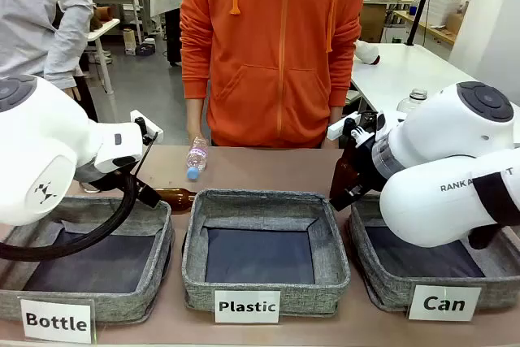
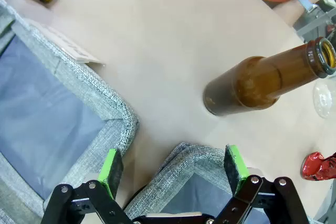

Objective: Sort the can waste into the basket.
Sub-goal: Pick up the can waste from the table and place it in the right Fabric basket.

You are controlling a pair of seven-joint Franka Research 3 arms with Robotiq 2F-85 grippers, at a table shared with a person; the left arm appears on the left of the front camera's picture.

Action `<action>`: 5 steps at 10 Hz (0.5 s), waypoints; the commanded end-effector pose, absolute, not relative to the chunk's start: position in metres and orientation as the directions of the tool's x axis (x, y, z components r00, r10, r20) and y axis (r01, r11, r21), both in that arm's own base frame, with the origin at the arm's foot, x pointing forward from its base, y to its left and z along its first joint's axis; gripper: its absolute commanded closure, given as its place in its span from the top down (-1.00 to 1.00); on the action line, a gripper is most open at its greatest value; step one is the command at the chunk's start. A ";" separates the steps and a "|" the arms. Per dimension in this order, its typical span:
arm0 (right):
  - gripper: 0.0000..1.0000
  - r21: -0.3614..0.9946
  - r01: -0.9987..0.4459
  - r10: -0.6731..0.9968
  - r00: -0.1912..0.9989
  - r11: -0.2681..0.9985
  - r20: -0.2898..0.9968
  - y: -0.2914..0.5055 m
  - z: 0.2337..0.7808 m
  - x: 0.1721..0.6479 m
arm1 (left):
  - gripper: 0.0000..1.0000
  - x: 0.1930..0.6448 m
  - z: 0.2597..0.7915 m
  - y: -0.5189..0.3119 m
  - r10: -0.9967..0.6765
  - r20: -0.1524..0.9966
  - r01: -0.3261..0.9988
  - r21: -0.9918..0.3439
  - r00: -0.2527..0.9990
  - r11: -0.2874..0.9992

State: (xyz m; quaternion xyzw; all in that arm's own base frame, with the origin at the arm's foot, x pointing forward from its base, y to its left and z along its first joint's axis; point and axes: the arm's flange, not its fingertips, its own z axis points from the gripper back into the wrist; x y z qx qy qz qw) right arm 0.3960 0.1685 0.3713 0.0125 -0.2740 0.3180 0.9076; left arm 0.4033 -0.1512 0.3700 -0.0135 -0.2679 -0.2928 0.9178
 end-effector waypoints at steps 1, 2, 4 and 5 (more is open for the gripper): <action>1.00 -0.152 -0.584 0.570 0.648 0.797 0.505 0.168 0.371 0.396 | 1.00 0.403 0.370 -0.151 -0.530 0.500 0.545 0.132 0.685 0.828; 1.00 -0.152 -0.584 0.570 0.648 0.797 0.505 0.168 0.371 0.396 | 1.00 0.403 0.370 -0.151 -0.530 0.500 0.545 0.132 0.685 0.828; 1.00 -0.152 -0.584 0.570 0.648 0.797 0.505 0.168 0.371 0.396 | 1.00 0.403 0.370 -0.151 -0.530 0.500 0.545 0.132 0.685 0.828; 1.00 -0.152 -0.584 0.570 0.648 0.797 0.505 0.168 0.371 0.396 | 1.00 0.403 0.370 -0.151 -0.530 0.500 0.545 0.132 0.685 0.828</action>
